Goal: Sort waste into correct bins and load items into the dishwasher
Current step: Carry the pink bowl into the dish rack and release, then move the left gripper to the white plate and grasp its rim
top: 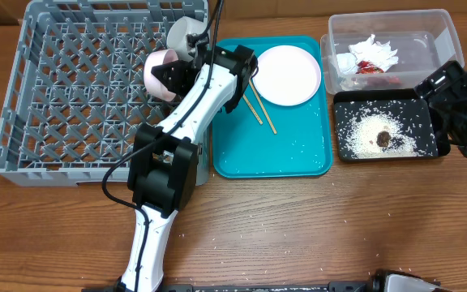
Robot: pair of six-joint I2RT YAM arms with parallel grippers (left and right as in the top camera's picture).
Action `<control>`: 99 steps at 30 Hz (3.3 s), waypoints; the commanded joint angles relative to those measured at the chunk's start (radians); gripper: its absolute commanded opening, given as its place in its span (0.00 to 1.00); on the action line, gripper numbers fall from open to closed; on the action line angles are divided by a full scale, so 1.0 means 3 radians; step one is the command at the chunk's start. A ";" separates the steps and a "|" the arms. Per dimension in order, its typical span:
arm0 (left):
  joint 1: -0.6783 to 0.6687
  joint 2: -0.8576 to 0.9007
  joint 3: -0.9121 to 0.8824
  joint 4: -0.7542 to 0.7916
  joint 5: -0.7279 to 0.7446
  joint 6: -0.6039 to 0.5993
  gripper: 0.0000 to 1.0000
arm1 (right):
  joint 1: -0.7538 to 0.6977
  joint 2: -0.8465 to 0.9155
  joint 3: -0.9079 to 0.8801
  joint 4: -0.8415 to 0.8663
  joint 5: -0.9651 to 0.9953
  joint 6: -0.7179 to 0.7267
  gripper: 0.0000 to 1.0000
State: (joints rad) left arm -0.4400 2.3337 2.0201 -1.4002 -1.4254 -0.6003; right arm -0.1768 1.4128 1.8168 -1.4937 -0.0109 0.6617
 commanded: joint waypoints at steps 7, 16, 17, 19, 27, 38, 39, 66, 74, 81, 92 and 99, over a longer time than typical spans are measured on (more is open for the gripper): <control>-0.0018 -0.0011 -0.0114 0.0008 -0.0139 0.0117 0.04 | -0.0013 -0.0023 0.0045 0.0009 0.0031 0.0017 1.00; -0.0188 -0.0013 -0.0080 0.0097 0.0306 0.0122 0.20 | -0.0013 -0.0023 0.0045 0.0009 0.0031 0.0017 1.00; -0.0205 -0.0013 -0.0072 0.0098 0.0431 0.0155 0.23 | -0.0013 -0.0023 0.0045 0.0009 0.0031 0.0017 1.00; -0.0231 -0.0013 -0.0072 0.0149 0.0674 0.0306 0.28 | -0.0013 -0.0023 0.0045 0.0009 0.0029 0.0017 1.00; -0.0237 -0.0020 0.0085 0.0245 0.1631 0.0806 0.51 | -0.0013 -0.0023 0.0045 0.0009 0.0031 0.0017 1.00; -0.0237 -0.0022 0.1155 0.0090 0.2894 0.1401 0.65 | -0.0013 -0.0023 0.0045 0.0009 0.0029 0.0017 1.00; -0.0237 -0.0022 0.1214 0.0092 0.2997 0.1422 0.67 | -0.0013 -0.0023 0.0045 0.0009 0.0029 0.0017 1.00; -0.0243 0.0005 -0.0202 0.2434 0.4607 0.0163 0.55 | -0.0013 -0.0023 0.0045 0.0009 0.0031 0.0017 1.00; -0.0259 0.0008 -0.0520 0.2851 0.4607 -0.0001 0.51 | -0.0013 -0.0023 0.0045 0.0009 0.0029 0.0017 1.00; -0.0259 0.0015 -0.0618 0.3051 0.4606 -0.0025 0.50 | -0.0013 -0.0023 0.0045 0.0009 0.0029 0.0017 1.00; -0.0258 0.0270 -0.0618 0.3150 0.4754 -0.0098 0.42 | -0.0013 -0.0023 0.0045 0.0009 0.0029 0.0017 1.00; -0.0254 0.0267 -0.0615 0.3109 0.4753 -0.0093 0.04 | -0.0013 -0.0023 0.0045 0.0009 0.0029 0.0017 1.00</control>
State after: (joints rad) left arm -0.5129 2.3844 1.8481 -0.4492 -0.0147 -0.6281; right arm -0.1768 1.4128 1.8168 -1.4937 -0.0109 0.6621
